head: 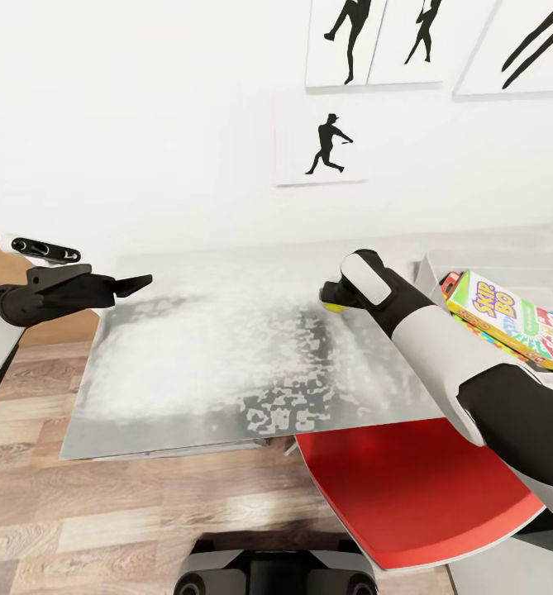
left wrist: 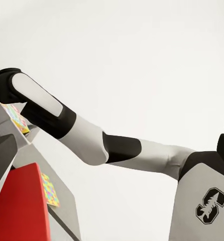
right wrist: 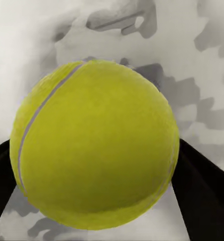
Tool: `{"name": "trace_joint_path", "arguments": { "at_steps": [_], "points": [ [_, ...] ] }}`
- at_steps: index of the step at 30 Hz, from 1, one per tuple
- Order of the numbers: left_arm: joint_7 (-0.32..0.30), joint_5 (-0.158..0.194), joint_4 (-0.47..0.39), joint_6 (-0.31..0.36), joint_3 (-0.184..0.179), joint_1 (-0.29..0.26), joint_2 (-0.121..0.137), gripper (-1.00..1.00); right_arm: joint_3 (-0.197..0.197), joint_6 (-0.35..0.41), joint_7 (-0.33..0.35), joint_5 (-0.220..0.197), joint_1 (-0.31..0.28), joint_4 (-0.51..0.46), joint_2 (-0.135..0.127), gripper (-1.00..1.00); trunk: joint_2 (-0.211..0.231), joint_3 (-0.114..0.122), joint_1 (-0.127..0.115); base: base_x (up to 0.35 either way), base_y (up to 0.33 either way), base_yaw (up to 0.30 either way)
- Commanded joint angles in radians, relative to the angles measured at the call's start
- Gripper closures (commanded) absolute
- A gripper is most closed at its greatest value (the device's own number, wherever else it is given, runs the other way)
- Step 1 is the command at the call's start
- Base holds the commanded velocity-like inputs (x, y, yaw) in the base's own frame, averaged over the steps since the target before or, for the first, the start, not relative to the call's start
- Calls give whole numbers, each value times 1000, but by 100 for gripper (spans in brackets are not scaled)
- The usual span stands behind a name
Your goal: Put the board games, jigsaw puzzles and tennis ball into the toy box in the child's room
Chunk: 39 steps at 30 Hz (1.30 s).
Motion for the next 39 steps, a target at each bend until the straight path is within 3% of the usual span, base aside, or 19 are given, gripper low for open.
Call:
{"name": "trace_joint_path", "arguments": {
  "at_steps": [1, 17, 30, 39],
  "points": [
    [-5, 1, 0, 11, -3, -1, 1, -100, 6, -1, -10, -12, -1, -1, -1, 100, -2, -1, 1, 0, 0, 0],
    [-5, -3, 2, 11, -5, -1, 1, -100, 4, -4, -10, -14, 0, -2, -2, 100, -2, -1, 1, 0, 0, 0],
    [-5, -2, 2, 11, -5, 2, 1, -100, 2, -3, -12, -17, -3, -5, -2, 100, -2, 18, 1, 0, 0, 0],
    [-5, -5, 2, 11, -5, 3, 1, -100, -35, 41, -22, -16, -4, -152, -11, 100, -2, 33, 1, -6, 0, 0]
  ]
}}
